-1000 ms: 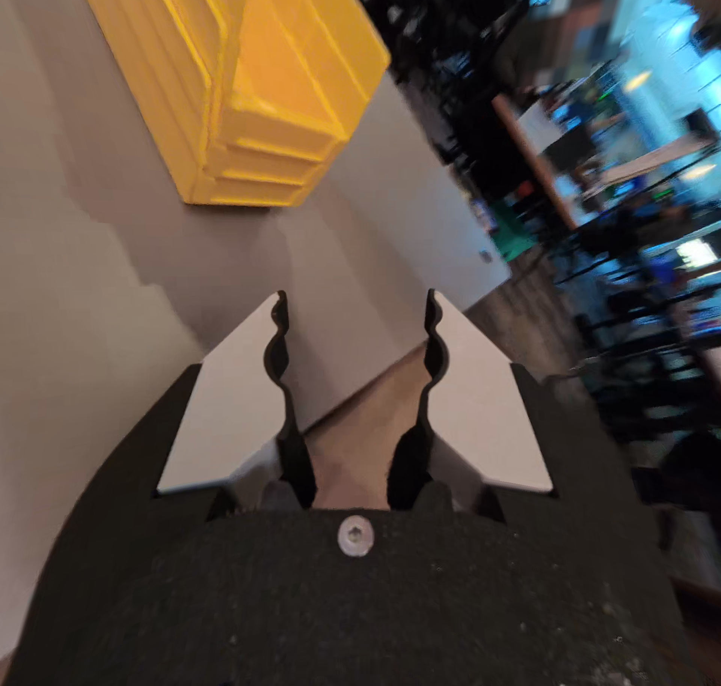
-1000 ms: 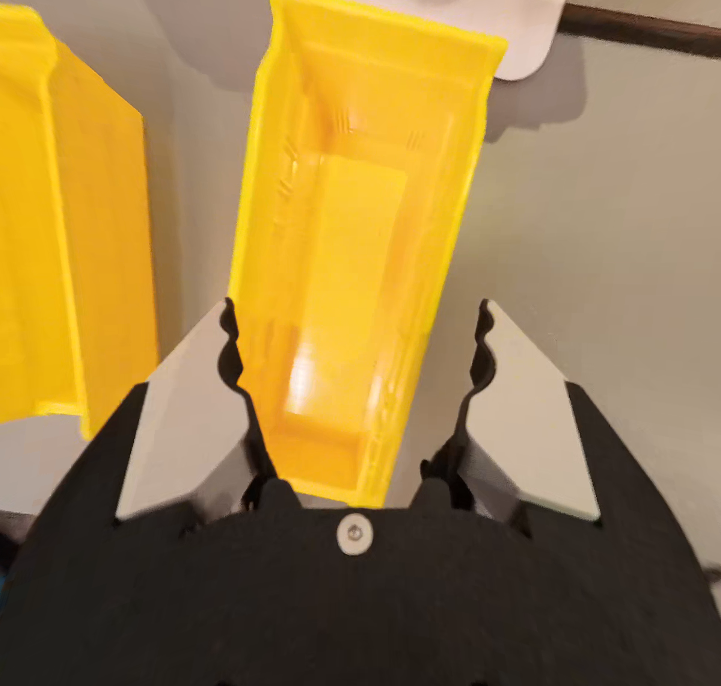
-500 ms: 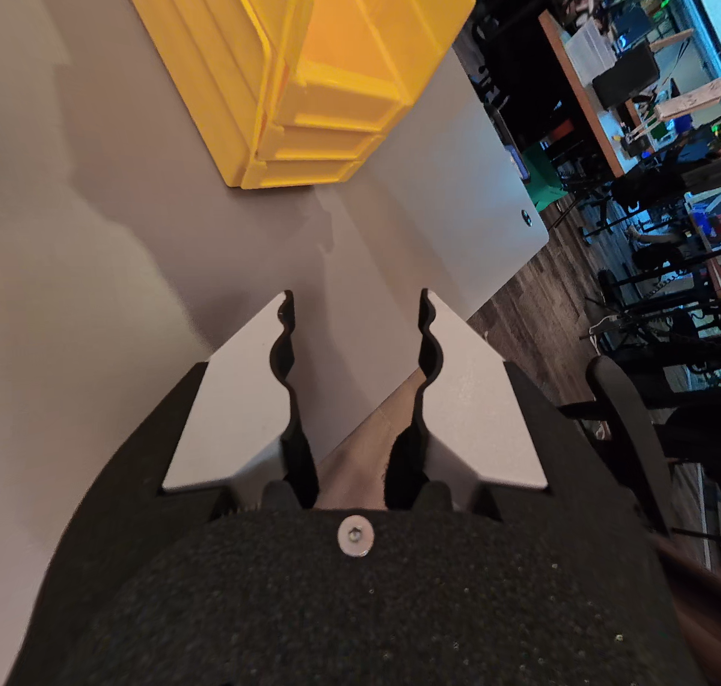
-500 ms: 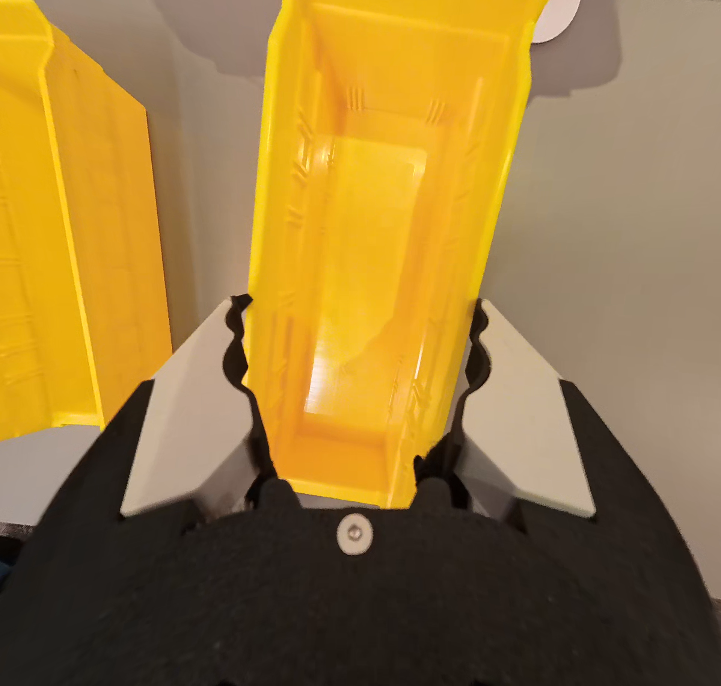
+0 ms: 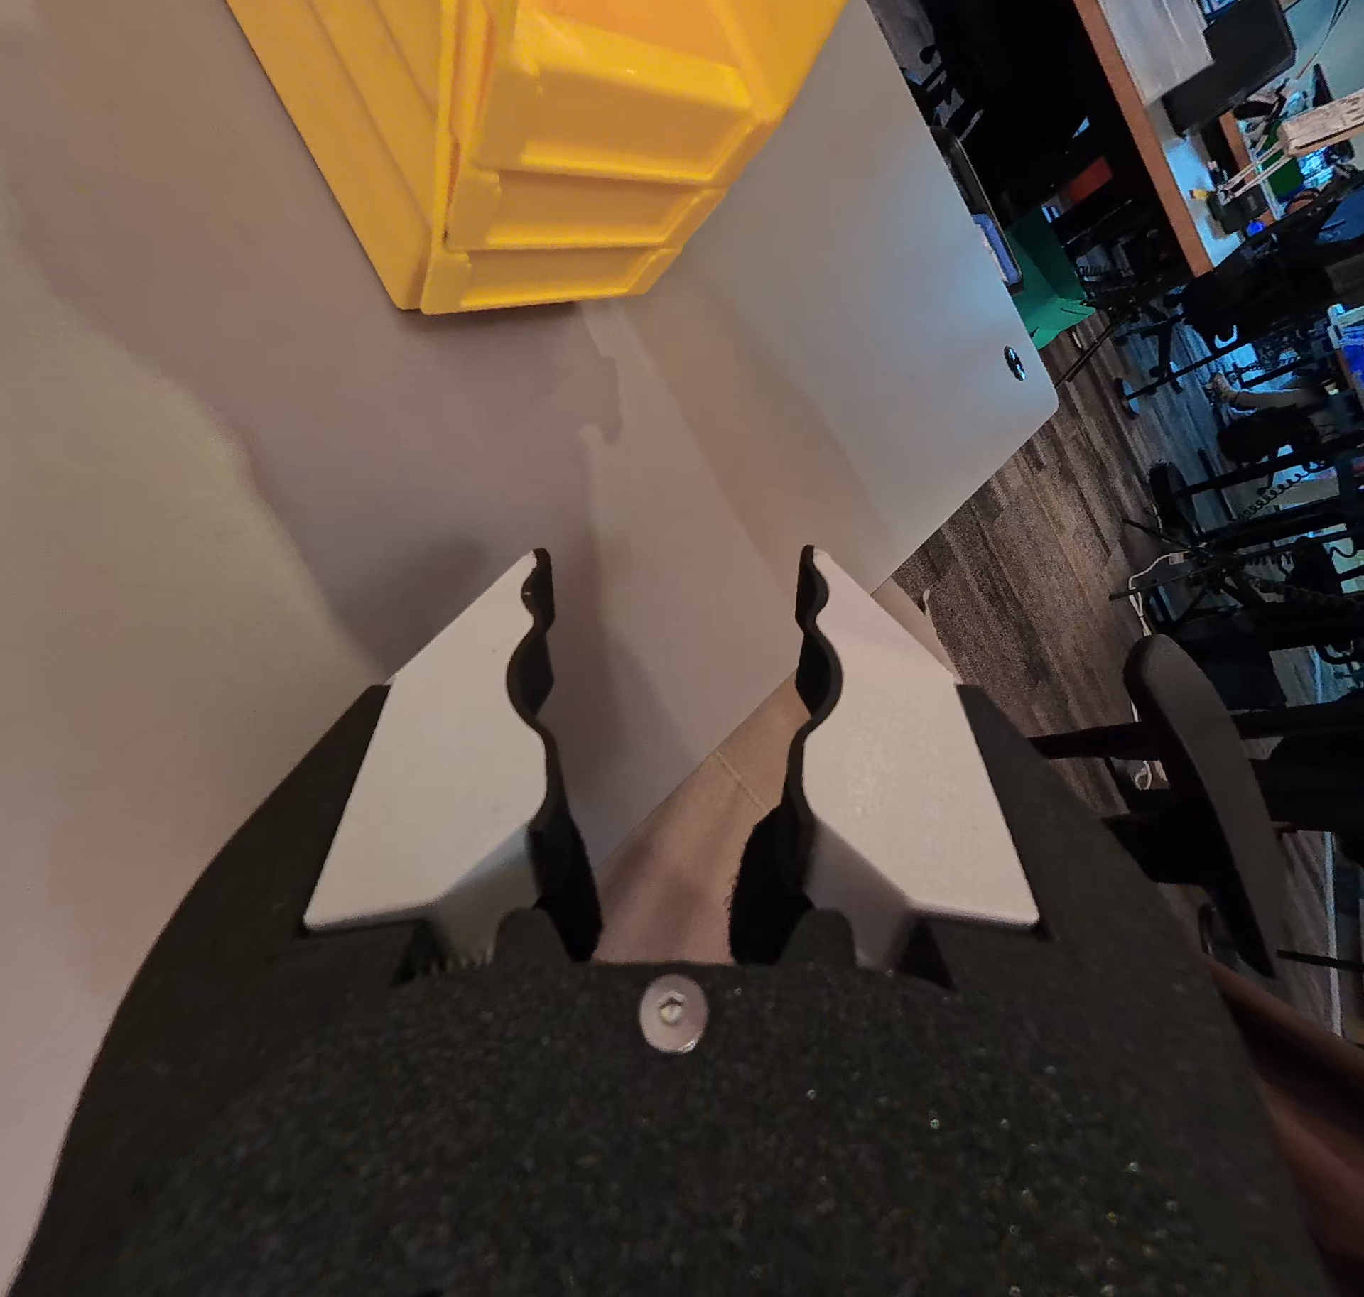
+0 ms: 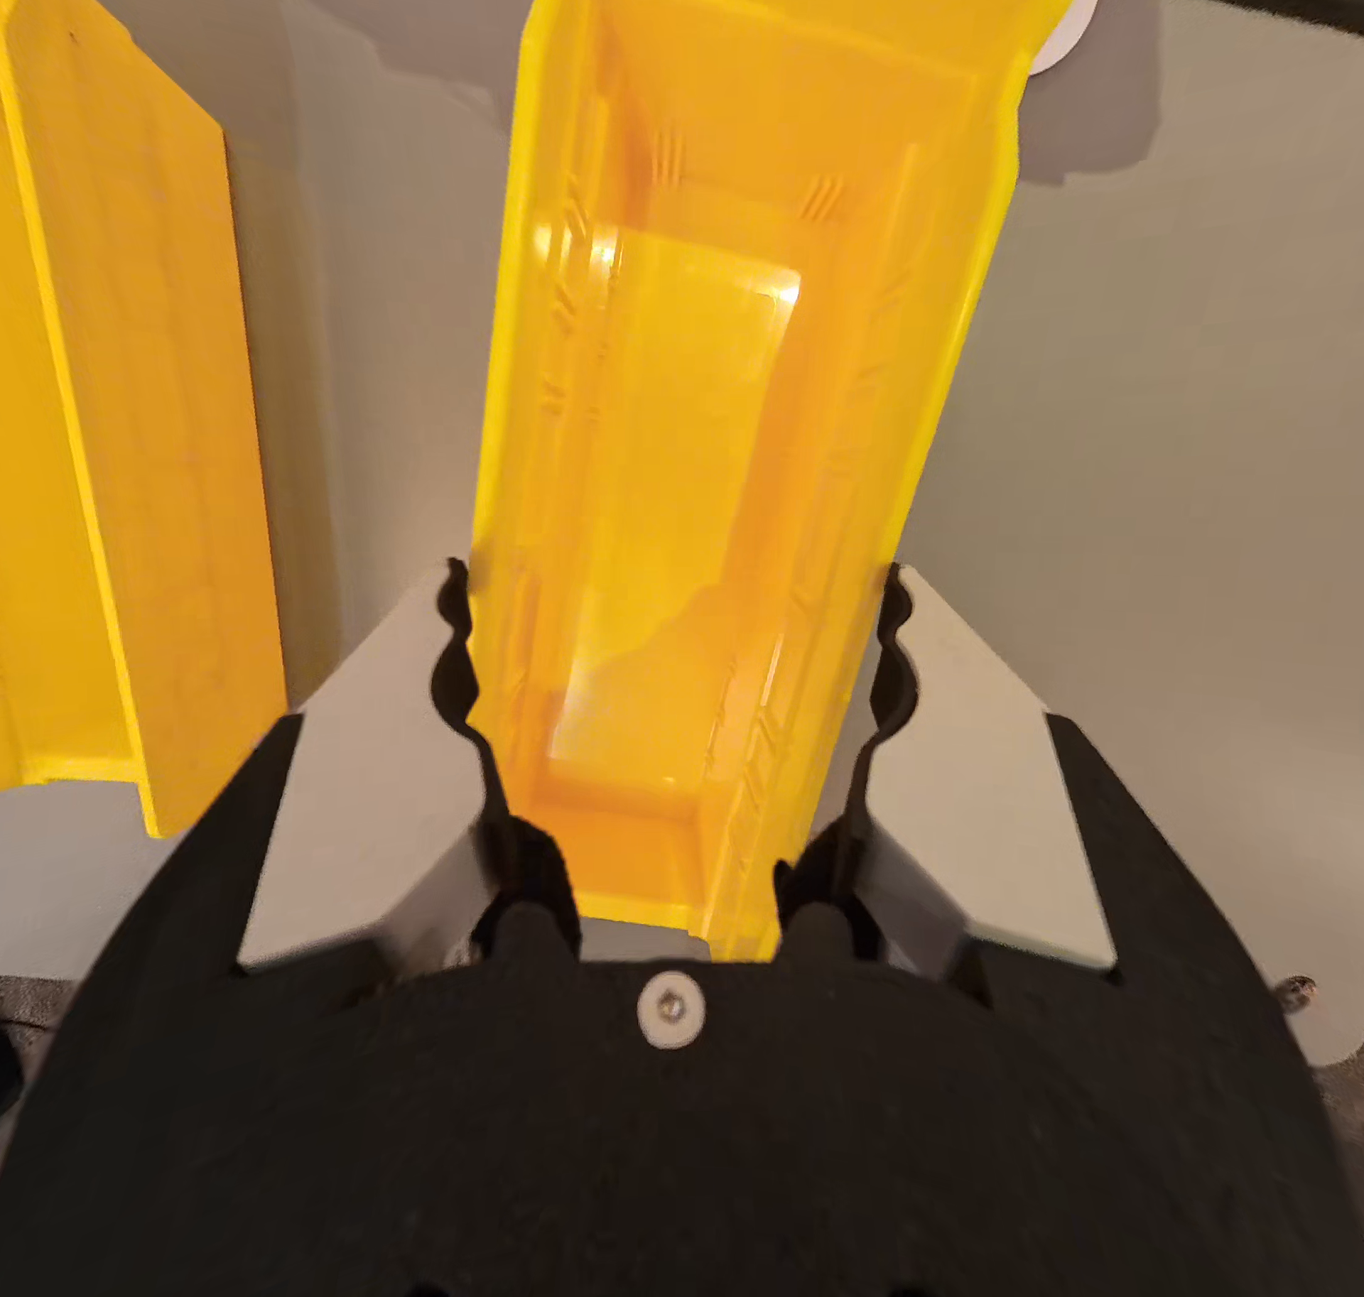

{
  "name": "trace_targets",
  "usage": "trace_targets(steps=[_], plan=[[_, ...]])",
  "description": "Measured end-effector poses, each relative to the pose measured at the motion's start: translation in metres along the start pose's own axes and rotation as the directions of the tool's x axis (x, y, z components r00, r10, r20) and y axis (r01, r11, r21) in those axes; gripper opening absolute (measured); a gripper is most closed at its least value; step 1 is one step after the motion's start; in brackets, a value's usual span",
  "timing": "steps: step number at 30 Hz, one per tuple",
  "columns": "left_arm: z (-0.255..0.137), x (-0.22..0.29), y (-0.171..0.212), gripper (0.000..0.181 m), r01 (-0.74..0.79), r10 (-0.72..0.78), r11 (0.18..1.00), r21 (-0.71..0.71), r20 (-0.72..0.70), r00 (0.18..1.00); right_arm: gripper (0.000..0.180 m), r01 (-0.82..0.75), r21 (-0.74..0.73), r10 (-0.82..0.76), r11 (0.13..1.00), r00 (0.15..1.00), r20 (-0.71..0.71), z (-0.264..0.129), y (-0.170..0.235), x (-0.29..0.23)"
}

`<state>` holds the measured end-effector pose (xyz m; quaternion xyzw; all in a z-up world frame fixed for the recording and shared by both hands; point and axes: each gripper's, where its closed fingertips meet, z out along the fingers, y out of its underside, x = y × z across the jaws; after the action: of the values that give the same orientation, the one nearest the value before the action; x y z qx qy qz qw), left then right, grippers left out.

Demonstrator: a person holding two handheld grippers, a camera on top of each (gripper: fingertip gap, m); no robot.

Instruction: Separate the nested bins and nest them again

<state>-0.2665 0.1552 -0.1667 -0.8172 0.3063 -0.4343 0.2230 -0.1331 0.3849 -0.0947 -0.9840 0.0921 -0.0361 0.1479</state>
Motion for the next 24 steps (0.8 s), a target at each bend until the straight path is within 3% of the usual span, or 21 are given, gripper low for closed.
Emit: trace_targets(steps=[6, 24], plan=[[0.000, -0.001, 0.004, 0.064, -0.005, 0.005, 1.000, -0.015, 0.008, 1.000, 0.091, 0.016, -0.045, -0.015, 0.999, 1.000, 0.006, -0.005, 0.002, 0.000], [0.003, 0.000, 0.012, 0.061, -0.010, 0.011, 0.998, -0.054, 0.018, 1.000, 0.089, 0.094, -0.061, -0.093, 0.994, 0.995, 0.023, -0.043, 0.005, 0.003]])
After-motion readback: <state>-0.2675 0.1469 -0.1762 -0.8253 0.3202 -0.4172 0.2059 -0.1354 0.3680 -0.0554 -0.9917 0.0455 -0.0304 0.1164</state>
